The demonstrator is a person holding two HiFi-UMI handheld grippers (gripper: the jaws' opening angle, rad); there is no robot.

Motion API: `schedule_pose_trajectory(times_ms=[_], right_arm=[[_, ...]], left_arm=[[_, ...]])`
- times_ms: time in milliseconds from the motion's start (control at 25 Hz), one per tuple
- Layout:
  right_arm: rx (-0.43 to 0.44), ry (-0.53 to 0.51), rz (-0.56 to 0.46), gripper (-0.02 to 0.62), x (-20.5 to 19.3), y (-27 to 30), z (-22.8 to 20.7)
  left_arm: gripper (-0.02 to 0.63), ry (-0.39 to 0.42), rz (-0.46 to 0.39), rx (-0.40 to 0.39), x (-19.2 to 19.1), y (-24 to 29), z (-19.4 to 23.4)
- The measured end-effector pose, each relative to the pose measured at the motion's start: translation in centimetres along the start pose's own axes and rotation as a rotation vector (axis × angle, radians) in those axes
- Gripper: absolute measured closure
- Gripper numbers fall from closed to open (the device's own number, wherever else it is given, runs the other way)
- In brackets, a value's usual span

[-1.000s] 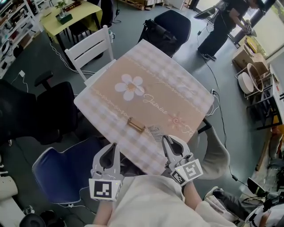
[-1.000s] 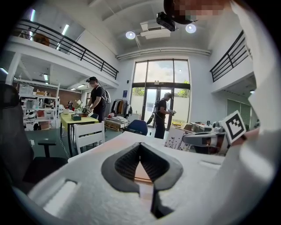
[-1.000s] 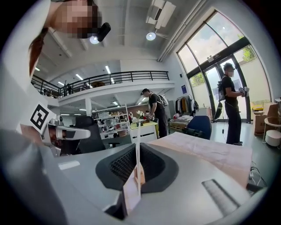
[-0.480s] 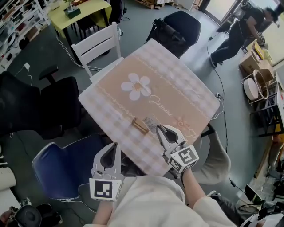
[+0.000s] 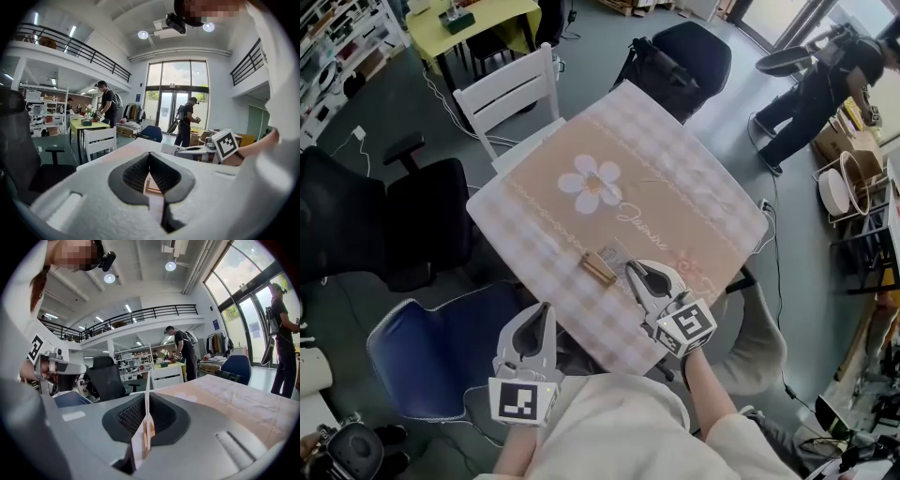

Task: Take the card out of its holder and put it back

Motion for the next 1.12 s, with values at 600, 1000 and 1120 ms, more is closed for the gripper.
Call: schedule_pose_trajectory(times_ms=[600, 1000, 1120], right_arm=[[0.079, -0.01, 0.041, 0.577, -1.2, 1.8, -0.2], [0.109, -0.019, 0.064, 0.577, -1.9, 1.9, -0.3], [0.118, -0.025, 0.072, 0.577, -2.0, 2.0, -0.2]], left_arm=[[0.606, -0.014, 0.023, 0.027, -0.6, 1.2, 0.6], [0.606, -0.024, 0.025, 0.035, -0.9, 1.6, 0.7], [0.606, -0.024, 0.023, 0.037, -0.9, 1.6, 0.7]])
Point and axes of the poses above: the fingertips, and each gripper's own axes: y forward along the fingers, z to its left, x out of its top, the point moved 4 cm from there along -y, backward along the fingers, and after that the axes turned 14 degrees about -z, right-handed, at the moved point
